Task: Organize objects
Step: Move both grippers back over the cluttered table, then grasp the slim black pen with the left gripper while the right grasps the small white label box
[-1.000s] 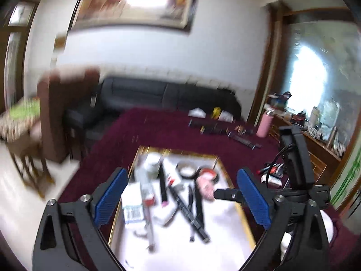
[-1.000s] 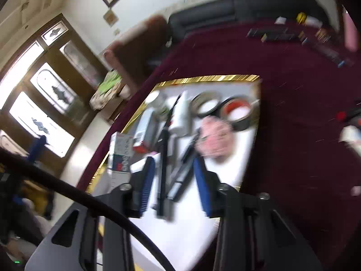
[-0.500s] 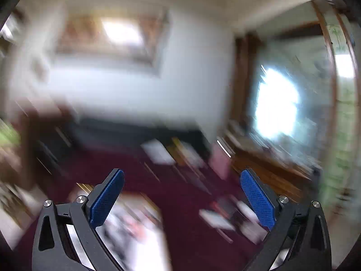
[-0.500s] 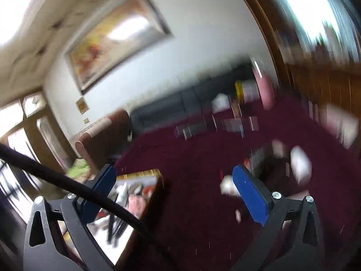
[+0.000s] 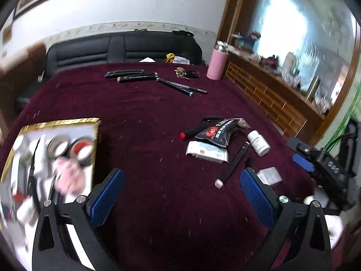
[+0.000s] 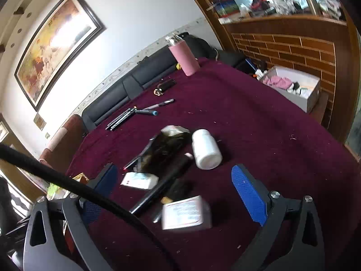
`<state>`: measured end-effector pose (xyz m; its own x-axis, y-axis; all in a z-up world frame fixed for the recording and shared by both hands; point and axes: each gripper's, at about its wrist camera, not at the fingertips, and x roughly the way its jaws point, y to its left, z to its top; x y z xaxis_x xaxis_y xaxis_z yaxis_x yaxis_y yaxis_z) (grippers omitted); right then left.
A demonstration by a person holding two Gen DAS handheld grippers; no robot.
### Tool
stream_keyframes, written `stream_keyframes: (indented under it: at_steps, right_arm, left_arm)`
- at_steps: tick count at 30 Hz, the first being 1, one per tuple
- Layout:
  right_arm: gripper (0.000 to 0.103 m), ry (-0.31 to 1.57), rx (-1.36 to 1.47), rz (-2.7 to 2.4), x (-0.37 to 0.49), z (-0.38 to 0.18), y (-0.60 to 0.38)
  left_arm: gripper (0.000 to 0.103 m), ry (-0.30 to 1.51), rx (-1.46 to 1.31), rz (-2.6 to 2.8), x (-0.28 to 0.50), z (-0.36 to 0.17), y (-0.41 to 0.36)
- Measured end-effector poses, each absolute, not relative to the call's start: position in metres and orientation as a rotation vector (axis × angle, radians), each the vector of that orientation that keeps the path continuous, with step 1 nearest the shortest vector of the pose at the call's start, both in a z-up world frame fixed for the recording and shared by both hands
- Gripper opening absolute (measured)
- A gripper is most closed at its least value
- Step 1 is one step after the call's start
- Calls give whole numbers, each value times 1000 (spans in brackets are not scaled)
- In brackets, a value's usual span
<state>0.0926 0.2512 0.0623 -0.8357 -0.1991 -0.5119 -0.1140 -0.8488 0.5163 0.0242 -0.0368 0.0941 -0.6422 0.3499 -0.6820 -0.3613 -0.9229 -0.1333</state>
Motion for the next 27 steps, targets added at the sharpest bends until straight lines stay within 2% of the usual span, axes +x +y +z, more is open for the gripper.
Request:
stream_keyframes:
  at_steps: [3,8,10,11,12,15,18,23,25,27]
  right_arm:
    - [102,-909,878,-2819,92,49,264]
    - [102,-1049,877,-2721,92,39,278]
    - [102,-1062,875,-2686,91,38,279]
    - [102,-1061,880,-2676,91,38,278]
    - [102,-1056,888,-2668,91,38,277]
    - [102,-1066,885,-2649,92,36,276]
    - [102,-1094,874,-2643,94,35,280]
    - [102,-1122,887,-2632,92,31,283]
    - [102,-1117,898,-2633,90,31,282]
    - [102,-1112,913,-2637,88,31,282]
  left_arm:
    - [100,180,-1059,2509,17,78,-2]
    - [99,555,-987,2397,27,48,58]
    - [93,671,-995,2365,23,37,77]
    - [82,709,-1019,2341,21,31,83]
    - [68,713,-1043,2318,20,28,86]
    - [46,661,-1116,2240,14,22,92]
    - [37,674,-1124,2203,12,22,100]
    - [36,760,-1121,2142,8,24,123]
    - [37,742,-1124,2153,5,22,128]
    - [29,699,-1128,2166,8,22,126]
